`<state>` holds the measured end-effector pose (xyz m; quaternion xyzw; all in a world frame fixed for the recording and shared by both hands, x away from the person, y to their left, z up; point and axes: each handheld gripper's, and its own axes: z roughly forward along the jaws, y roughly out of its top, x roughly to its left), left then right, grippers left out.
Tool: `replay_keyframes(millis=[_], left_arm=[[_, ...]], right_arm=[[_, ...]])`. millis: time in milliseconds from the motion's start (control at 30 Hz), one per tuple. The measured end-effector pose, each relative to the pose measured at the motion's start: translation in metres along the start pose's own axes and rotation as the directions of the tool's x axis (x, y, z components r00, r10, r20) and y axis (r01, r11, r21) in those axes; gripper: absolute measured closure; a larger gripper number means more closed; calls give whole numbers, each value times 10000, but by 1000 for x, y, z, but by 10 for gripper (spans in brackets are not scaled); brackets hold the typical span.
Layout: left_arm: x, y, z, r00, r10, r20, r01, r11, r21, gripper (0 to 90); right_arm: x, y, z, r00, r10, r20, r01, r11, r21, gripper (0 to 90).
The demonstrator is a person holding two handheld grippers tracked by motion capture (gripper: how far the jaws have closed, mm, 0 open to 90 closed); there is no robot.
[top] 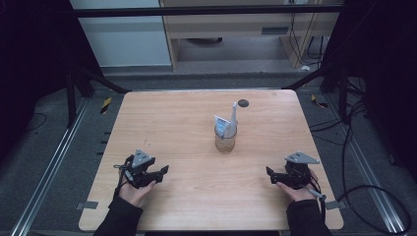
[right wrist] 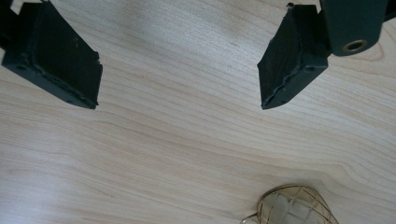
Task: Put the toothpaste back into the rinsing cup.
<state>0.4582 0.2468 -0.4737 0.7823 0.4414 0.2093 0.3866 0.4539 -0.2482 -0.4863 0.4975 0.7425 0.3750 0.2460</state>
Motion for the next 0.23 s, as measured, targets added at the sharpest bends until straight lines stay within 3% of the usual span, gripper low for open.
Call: replay_keyframes(millis=[233], left_arm=[[20,-18,-10,9972,-330,-665,342,9993,180,321]], right_arm=[[3,0,2,10000,-88,-23,88,9998,164,125]])
